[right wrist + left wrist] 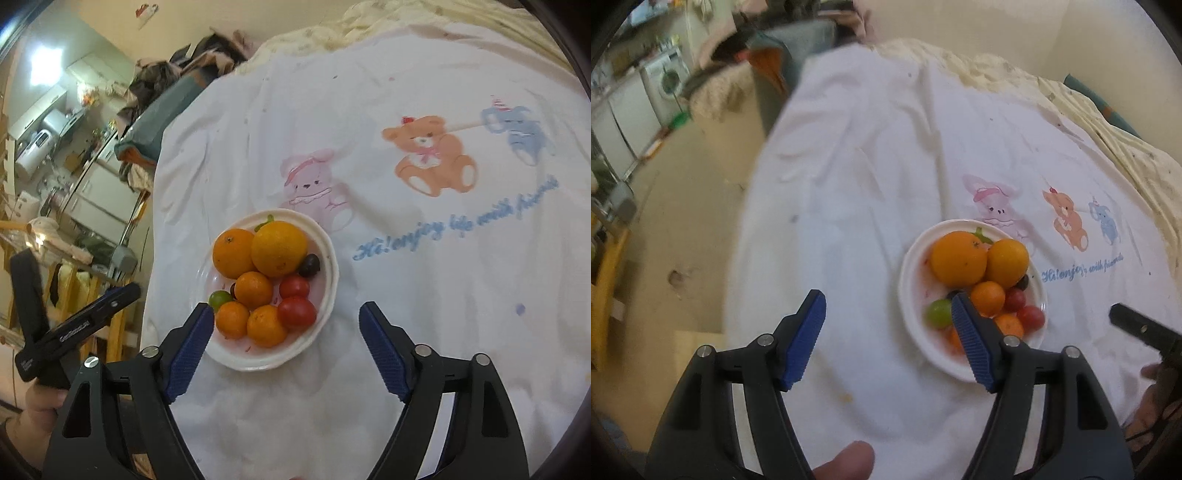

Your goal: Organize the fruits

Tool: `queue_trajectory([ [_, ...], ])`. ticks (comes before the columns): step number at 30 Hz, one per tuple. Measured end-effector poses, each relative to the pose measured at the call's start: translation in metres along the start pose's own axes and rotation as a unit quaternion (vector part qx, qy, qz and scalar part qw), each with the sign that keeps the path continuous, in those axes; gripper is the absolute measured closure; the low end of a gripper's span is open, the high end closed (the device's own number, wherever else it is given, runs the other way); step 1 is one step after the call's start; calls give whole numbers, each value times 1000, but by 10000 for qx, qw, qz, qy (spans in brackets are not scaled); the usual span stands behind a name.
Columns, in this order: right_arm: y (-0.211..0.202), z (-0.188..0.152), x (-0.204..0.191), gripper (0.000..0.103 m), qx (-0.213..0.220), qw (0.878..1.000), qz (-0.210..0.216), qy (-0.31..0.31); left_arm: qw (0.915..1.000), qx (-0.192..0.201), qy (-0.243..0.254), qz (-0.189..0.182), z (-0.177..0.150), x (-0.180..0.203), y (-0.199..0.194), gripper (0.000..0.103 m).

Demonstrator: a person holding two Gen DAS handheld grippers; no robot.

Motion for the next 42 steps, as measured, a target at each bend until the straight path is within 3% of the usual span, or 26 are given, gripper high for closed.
queue_trajectory([
  [2,-9,-5,-2,15,68,9999,-75,-88,10000,12,-12,-86,-7,-1,-14,33],
  [4,-18,-11,-6,10,164,9994,-186,-257,9999,48,-21,-131,-12,-1,-27,25],
  [6,-28,-17,-12,10,263,9983,-286,-432,9997,207,-4,-134,-18,-1,-43,1],
  [9,-40,-24,-21,9,454,9964,-409,-581,9988,457,104,-105,-23,3,-61,0],
  [12,-54,-34,-34,0,756,9924,-564,-787,9976,636,256,-17,-31,6,-74,0],
  [15,-64,-44,-44,0,972,9869,-718,-1068,9961,812,324,121,-40,5,-83,0],
  [19,-68,-58,-47,0,1146,9834,-960,-1026,9961,846,205,-138,-51,13,-89,0],
  [24,-58,-63,-55,0,1173,9795,-1026,-1279,9958,802,422,-154,-65,23,-80,0],
  [31,-49,-61,-52,0,1216,9749,-1250,-1382,9967,770,260,3,-66,17,-73,0],
  [42,-52,-60,-50,0,1229,9763,-1213,-1305,9960,865,243,-33,-64,19,-74,0],
])
Point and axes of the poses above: each gripper's, at about its wrist camera, not at the fingertips, and y roughly the way its jaws point, x to its right, z to its top, the point moved 9 cm from there along y, roughly the way its jaws point, and after that the axes turned 9 degrees about x, right-handed, at the moved point
